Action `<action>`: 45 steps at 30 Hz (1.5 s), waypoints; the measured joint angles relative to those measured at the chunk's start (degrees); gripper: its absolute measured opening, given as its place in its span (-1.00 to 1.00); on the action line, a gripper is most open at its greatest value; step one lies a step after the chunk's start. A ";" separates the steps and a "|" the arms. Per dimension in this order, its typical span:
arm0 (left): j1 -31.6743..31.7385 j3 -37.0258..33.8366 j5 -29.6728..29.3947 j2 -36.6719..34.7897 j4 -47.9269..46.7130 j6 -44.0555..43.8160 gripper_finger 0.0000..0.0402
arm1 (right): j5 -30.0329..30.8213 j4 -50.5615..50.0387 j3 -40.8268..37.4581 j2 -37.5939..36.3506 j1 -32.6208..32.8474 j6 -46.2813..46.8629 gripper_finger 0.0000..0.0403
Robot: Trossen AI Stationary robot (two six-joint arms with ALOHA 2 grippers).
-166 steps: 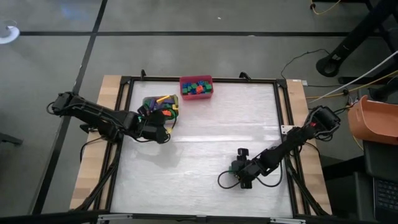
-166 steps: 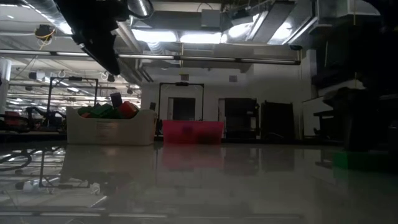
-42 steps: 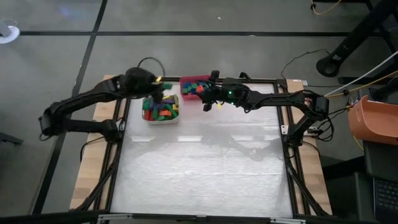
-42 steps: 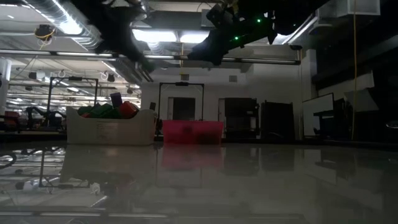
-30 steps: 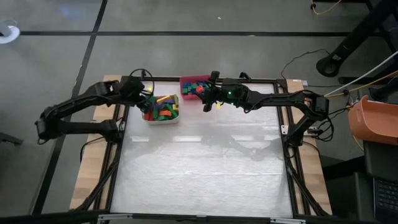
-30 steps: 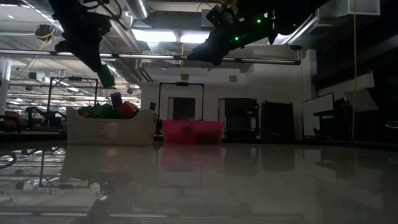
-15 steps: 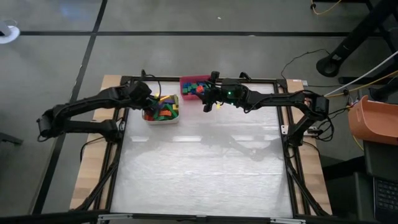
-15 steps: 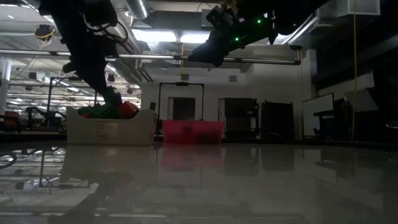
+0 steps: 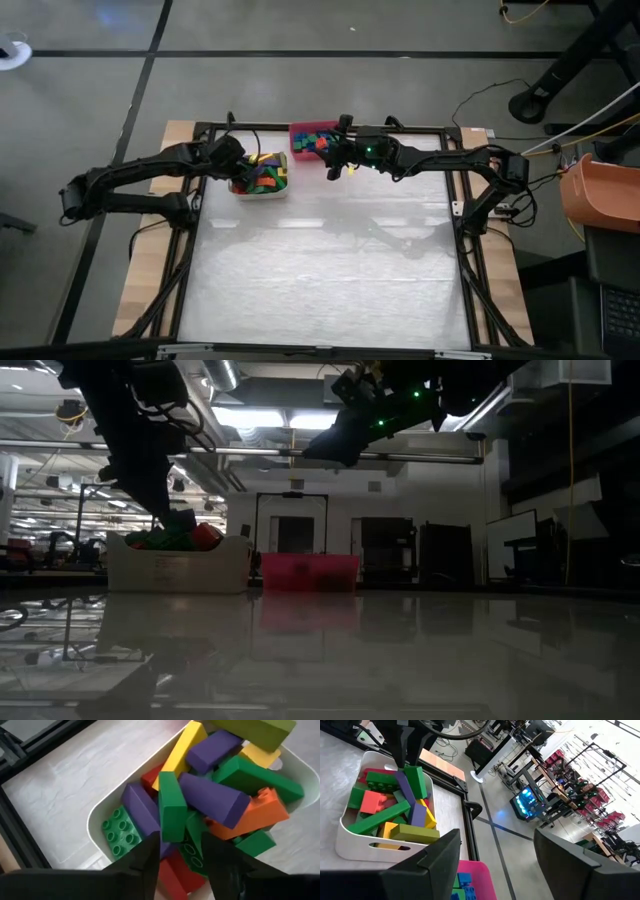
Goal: Sort blocks by size
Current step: Return to Home Position
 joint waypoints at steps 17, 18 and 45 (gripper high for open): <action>0.07 13.05 -0.21 -14.38 -6.35 7.96 -0.29 | -0.53 -19.21 -0.07 -14.67 -0.49 2.39 0.24; 0.07 13.14 -0.20 -16.19 -6.99 7.99 -0.29 | -0.04 -22.01 -0.05 -16.64 -0.50 2.40 0.24; 0.01 5.17 3.63 -45.85 -9.78 7.04 -0.29 | 1.31 -51.49 -2.97 -32.15 -0.39 13.13 0.24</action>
